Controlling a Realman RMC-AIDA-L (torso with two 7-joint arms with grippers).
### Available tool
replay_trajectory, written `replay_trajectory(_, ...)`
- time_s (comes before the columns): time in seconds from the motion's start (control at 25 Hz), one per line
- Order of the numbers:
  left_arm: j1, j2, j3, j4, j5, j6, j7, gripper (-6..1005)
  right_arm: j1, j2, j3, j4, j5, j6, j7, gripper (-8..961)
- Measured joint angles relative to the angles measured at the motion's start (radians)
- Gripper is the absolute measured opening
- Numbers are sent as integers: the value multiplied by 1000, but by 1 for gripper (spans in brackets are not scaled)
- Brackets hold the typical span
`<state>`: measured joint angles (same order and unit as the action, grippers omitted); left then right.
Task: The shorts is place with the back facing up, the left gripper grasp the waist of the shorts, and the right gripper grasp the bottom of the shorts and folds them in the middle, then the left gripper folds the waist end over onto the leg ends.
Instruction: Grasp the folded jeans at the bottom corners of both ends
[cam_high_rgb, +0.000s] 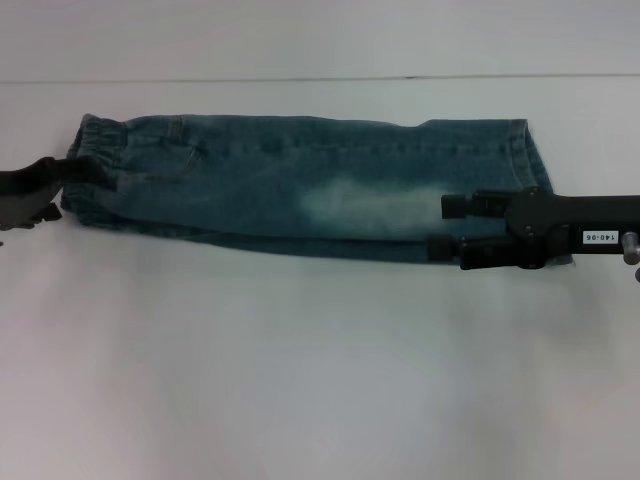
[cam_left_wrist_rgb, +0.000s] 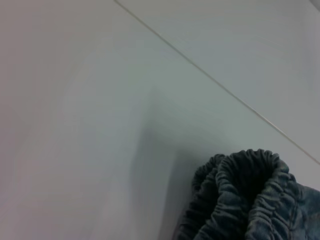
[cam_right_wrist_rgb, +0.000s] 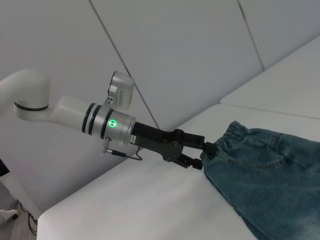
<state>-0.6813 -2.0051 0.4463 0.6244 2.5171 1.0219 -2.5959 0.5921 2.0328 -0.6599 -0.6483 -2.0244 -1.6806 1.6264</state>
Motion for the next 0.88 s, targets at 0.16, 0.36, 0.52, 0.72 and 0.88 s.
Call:
replay_trajectory(0.16, -11, -5, 0, -19, -1, -26, 11, 876, 0, 1, 1, 0, 4, 8, 0, 946)
replay_trajectory(0.36, -19, -23, 1, -16, -8, -40, 54, 836, 0, 5, 2, 1, 6, 13, 0, 947)
replay_trajectory(0.52, -23, -25, 2, -22, -8, -51, 58, 805, 0, 8, 6, 1, 6, 13, 0, 946)
replay_trajectory(0.72, -26, -25, 2, -23, -8, -54, 61, 610, 0, 11, 3, 1, 6, 26, 0, 947)
replay_trajectory(0.88, -26, -25, 2, -23, -8, -54, 68, 443, 1, 13, 1, 1, 6, 30, -1, 947)
